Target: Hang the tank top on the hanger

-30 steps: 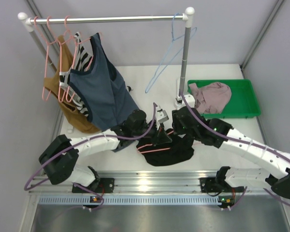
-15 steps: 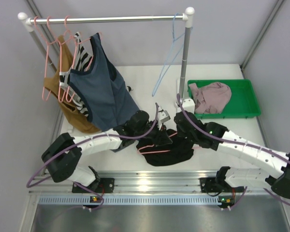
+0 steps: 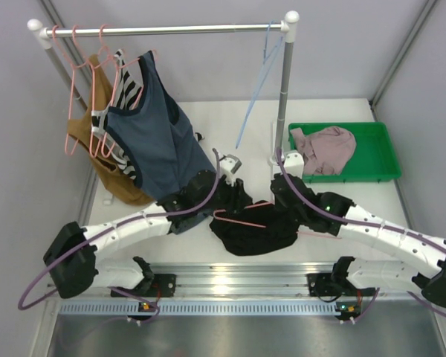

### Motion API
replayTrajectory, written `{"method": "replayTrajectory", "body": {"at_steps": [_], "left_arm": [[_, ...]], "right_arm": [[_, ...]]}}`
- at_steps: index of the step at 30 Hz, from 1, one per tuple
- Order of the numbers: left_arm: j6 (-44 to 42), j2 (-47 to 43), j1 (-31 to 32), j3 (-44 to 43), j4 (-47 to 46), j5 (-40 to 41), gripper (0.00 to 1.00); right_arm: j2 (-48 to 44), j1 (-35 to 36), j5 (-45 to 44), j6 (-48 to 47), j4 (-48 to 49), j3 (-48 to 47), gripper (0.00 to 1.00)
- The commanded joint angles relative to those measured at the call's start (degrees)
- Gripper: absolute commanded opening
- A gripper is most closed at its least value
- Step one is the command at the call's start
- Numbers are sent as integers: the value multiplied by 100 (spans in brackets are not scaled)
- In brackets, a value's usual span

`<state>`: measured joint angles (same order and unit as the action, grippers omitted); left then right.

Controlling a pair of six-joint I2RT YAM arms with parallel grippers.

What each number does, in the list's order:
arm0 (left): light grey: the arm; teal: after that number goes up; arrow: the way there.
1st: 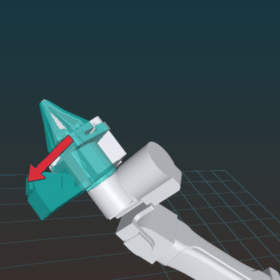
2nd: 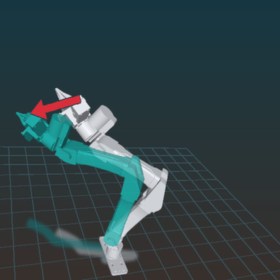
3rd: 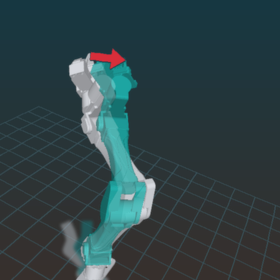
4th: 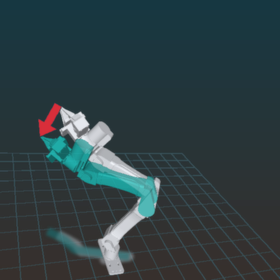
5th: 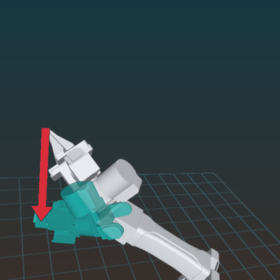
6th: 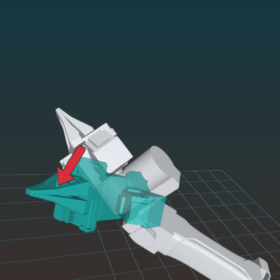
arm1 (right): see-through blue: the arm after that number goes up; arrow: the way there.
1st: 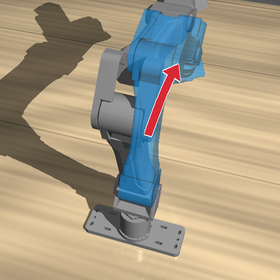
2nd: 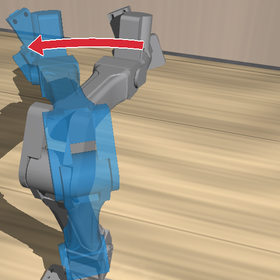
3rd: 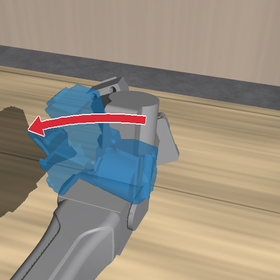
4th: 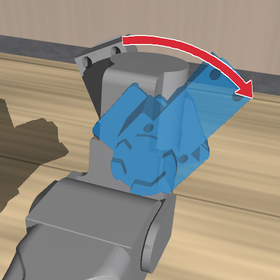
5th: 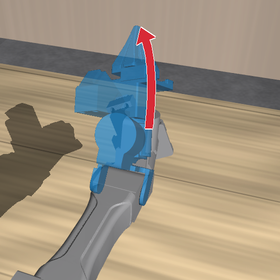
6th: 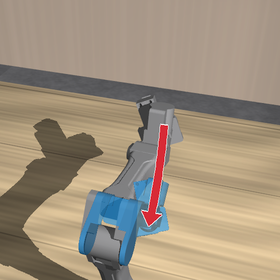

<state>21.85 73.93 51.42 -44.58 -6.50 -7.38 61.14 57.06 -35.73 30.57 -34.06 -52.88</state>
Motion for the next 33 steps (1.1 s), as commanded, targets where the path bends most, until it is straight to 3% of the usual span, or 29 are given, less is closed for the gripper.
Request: {"method": "replayTrajectory", "body": {"at_steps": [1, 4, 15, 23, 33], "left_arm": [[556, -475, -62, -209, 830, 1842, 47], [874, -914, -62, -122, 1264, 2266, 48], [1954, -1917, -62, 554, 2899, 2039, 45], [2492, -2198, -1, 1232, 2751, 1318, 41], [2491, -1980, 587, 1311, 2549, 1660, 45]], "right_arm": [[-164, 113, -136, -77, -100, 15, 0], [-155, 113, -233, -60, -241, -3, 0], [-366, 121, -224, -103, -373, -12, 0], [-419, 121, -251, -130, -557, -108, 0], [-314, 121, -242, -51, -575, -117, 0]]}}
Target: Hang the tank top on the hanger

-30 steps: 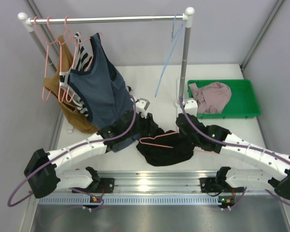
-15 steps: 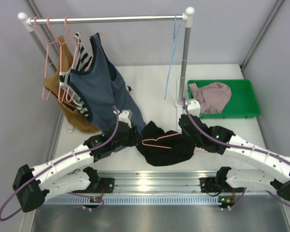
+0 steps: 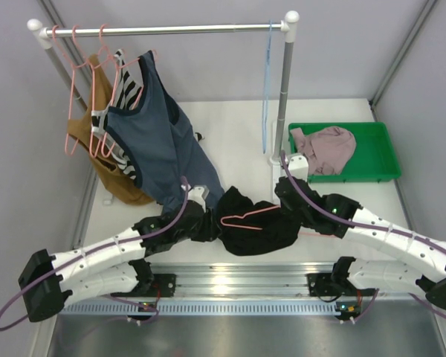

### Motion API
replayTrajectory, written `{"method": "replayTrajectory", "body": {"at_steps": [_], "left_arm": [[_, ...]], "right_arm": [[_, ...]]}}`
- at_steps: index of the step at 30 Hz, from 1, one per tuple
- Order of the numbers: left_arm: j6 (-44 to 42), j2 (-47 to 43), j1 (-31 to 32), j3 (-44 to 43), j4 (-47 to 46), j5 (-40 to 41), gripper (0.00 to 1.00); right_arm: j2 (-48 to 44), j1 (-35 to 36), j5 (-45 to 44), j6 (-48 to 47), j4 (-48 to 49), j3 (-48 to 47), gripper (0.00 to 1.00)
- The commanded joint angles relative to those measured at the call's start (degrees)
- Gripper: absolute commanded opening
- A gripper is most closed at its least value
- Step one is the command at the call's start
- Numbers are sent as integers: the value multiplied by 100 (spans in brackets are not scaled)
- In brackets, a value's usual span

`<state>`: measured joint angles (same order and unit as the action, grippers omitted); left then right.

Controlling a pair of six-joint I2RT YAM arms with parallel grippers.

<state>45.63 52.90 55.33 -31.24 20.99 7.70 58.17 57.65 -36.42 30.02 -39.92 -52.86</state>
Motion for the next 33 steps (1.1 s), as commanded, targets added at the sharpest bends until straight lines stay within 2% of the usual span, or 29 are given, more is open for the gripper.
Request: {"method": "replayTrajectory", "body": {"at_steps": [1, 6, 26, 30, 31, 33], "left_arm": [[165, 254, 267, -39, -201, 309, 45], [254, 528, 628, -171, -253, 732, 45], [368, 941, 751, -417, -447, 1198, 44], [420, 1029, 751, -453, -298, 1356, 32], [438, 1029, 742, -435, -298, 1374, 23], [473, 1038, 742, -400, -306, 1400, 13]], "right_arm": [[-8, 62, -172, 4, 11, -119, 0], [27, 62, -154, 39, 11, -137, 0], [142, 71, -67, 4, 2, -207, 0], [98, 71, -66, 13, -7, -181, 0], [89, 71, -67, 21, -24, -181, 0], [54, 71, -49, 21, -42, -181, 0]]}}
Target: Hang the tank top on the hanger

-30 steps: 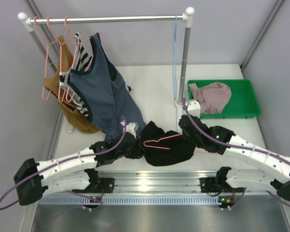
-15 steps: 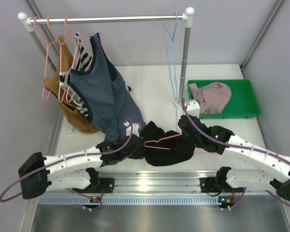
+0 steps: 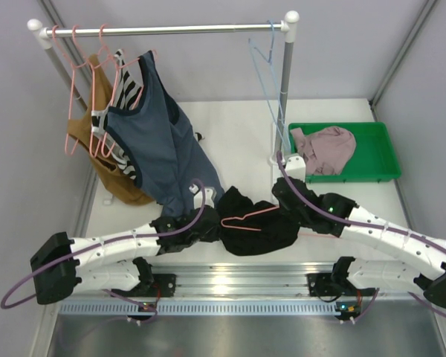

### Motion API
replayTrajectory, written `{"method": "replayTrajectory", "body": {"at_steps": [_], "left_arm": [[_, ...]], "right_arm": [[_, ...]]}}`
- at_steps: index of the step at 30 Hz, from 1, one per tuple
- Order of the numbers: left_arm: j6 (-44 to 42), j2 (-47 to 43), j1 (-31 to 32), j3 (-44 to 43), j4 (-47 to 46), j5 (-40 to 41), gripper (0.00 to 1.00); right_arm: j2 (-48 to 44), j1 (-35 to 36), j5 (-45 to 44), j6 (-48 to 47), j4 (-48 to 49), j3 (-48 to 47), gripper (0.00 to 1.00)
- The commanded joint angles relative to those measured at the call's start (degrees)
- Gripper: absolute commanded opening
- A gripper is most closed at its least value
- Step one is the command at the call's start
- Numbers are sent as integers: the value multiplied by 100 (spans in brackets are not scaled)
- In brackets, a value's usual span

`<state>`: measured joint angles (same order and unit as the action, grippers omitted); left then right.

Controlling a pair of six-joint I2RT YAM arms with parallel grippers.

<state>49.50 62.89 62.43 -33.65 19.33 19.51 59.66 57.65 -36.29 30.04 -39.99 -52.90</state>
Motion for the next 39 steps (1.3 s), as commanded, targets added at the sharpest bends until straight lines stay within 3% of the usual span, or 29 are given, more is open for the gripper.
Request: {"method": "replayTrajectory", "body": {"at_steps": [1, 3, 8, 9, 12, 14, 17, 28, 31, 37, 39], "left_arm": [[87, 56, 41, -133, -158, 220, 6], [95, 74, 41, -142, -158, 229, 0], [60, 39, 41, -159, -219, 116, 0], [17, 39, 32, -177, -237, 80, 4], [51, 30, 41, -265, -202, -34, 38], [148, 39, 50, -265, -150, -17, 47], [394, 100, 49, -256, 26, 70, 48], [763, 390, 41, -239, -88, 167, 43], [798, 426, 41, -230, -87, 185, 36], [764, 373, 41, -212, -26, 308, 0], [702, 364, 41, -256, 0, 334, 0]], "right_arm": [[-95, 71, -62, 11, -44, -176, 0], [-112, 71, -62, 10, -70, -194, 0], [-165, 71, -45, -16, -158, -211, 0], [-165, 71, -62, -7, -176, -211, 0], [-174, 71, -62, 2, -167, -203, 0], [-165, 71, -62, 10, -159, -194, 0], [-165, 71, -53, 28, -150, -168, 0], [-174, 80, -27, 28, -167, -176, 0], [-192, 80, -27, 37, -194, -150, 0], [-279, 89, 122, -7, -238, -150, 0], [-306, 89, 210, -60, -246, -167, 0]]}}
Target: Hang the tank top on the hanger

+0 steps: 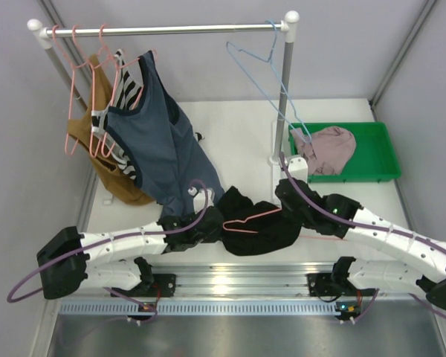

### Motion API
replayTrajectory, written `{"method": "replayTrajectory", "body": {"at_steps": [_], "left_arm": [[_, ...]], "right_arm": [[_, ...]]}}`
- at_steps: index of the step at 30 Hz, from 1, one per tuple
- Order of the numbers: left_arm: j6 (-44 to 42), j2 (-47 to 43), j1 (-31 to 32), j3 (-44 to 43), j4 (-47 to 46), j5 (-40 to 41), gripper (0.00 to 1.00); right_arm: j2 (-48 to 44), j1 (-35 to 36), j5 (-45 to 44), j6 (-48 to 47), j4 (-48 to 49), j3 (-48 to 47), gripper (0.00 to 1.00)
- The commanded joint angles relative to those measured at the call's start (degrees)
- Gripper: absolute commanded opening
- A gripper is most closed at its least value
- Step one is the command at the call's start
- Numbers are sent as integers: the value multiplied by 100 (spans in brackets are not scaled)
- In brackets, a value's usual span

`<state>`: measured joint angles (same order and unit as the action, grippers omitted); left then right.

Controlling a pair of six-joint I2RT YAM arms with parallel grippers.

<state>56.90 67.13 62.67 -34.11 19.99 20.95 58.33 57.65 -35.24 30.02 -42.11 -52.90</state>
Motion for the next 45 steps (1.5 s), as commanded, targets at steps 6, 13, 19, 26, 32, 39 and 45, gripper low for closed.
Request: {"method": "replayTrajectory", "body": {"at_steps": [6, 13, 19, 26, 32, 39, 45], "left_arm": [[-258, -174, 17, -465, 136, 322, 0], [-750, -429, 17, -913, 646, 270, 0], [-1260, -307, 17, -1422, 1033, 6, 0], [-1884, -104, 17, -2318, 1577, -161, 0], [-2122, 37, 17, -2934, 1965, -311, 0], [-2359, 19, 25, -3356, 2123, -135, 0], [-2676, 98, 17, -3655, 2114, -56, 0]], "right_arm": [[-111, 124, 193, -137, -87, -220, 0], [56, 141, 79, -180, -35, -457, 0], [354, 150, 79, -312, 106, -844, 0], [548, 150, 96, -427, 466, -1116, 0], [724, 150, -8, -444, 730, -1310, 0], [979, 212, 44, -514, 853, -1688, 0], [1049, 308, 26, -567, 871, -1864, 0]]}}
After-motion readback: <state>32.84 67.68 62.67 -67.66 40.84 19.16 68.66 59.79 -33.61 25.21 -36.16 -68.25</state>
